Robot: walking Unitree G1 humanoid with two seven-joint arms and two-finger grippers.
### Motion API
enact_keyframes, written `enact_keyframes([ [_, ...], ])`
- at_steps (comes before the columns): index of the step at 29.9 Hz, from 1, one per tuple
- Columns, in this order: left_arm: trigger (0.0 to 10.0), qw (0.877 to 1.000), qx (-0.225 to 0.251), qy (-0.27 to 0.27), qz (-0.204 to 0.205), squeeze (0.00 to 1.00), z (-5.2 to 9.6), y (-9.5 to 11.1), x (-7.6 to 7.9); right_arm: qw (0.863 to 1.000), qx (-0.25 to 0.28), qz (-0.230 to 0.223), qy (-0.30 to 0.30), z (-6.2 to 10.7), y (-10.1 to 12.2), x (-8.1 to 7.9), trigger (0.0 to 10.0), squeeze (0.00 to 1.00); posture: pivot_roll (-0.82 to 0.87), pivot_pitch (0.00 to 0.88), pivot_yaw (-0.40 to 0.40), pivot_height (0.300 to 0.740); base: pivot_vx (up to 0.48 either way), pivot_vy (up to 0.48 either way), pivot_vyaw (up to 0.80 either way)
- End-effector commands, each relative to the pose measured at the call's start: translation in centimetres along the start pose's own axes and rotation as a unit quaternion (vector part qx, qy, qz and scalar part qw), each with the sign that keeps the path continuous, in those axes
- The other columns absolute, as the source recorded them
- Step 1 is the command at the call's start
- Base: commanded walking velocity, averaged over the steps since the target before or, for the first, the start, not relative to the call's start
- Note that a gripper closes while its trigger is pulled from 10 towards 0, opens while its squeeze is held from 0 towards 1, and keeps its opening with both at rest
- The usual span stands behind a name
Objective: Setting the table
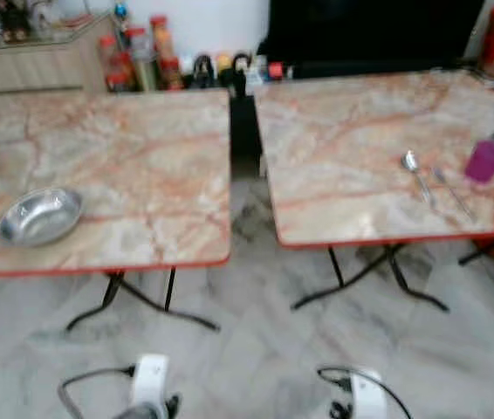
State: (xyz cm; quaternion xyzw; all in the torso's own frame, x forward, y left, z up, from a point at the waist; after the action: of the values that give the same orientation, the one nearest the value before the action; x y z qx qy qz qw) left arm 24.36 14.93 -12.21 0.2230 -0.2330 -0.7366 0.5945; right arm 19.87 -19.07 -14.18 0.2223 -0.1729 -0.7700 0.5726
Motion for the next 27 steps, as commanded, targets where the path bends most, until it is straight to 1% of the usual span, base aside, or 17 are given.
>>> enact_keyframes([
  [1,10.0,1.000,-0.009,0.020,-0.007,0.00,0.26,-0.68,-1.81,1.000,0.009,-0.004,0.019,-0.23,0.52,-1.71,10.0,0.00,-0.10,0.000,0.005,0.740,0.251,-0.405,0.00],
  [10,10.0,1.000,-0.010,0.016,-0.007,0.00,0.25,-0.79,-1.55,1.000,0.009,0.002,0.018,-0.24,0.72,-1.58,10.0,0.00,-0.11,0.000,0.001,0.740,0.252,-0.406,0.00],
  [15,10.0,1.000,-0.008,0.013,-0.011,0.00,0.23,-0.72,-1.40,1.000,0.012,0.006,0.018,-0.28,1.08,-1.58,10.0,0.00,-0.11,0.000,0.001,0.740,0.000,-0.433,0.00],
  [27,10.0,1.000,-0.008,0.014,-0.012,0.00,0.22,-0.61,-1.46,1.000,0.011,0.008,0.021,-0.30,1.09,-1.72,10.0,0.00,-0.11,0.000,-0.002,0.740,0.000,-0.469,0.00],
])
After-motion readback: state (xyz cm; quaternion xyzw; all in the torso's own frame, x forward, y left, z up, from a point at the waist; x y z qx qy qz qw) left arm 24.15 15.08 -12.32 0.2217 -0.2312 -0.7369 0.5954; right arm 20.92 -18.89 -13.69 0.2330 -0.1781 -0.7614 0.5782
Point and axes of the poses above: a point about 5 cm out from each wrist's last joint towards the gripper, its own z axis pointing back from the gripper into the wrist, its own y axis along the axis of the wrist's last joint, x = y × z, the point moved 6 cm from there along -z, pointing out of the wrist towards the gripper, and after that the axes turned 9 degrees about -z, right-handed, at the moved point
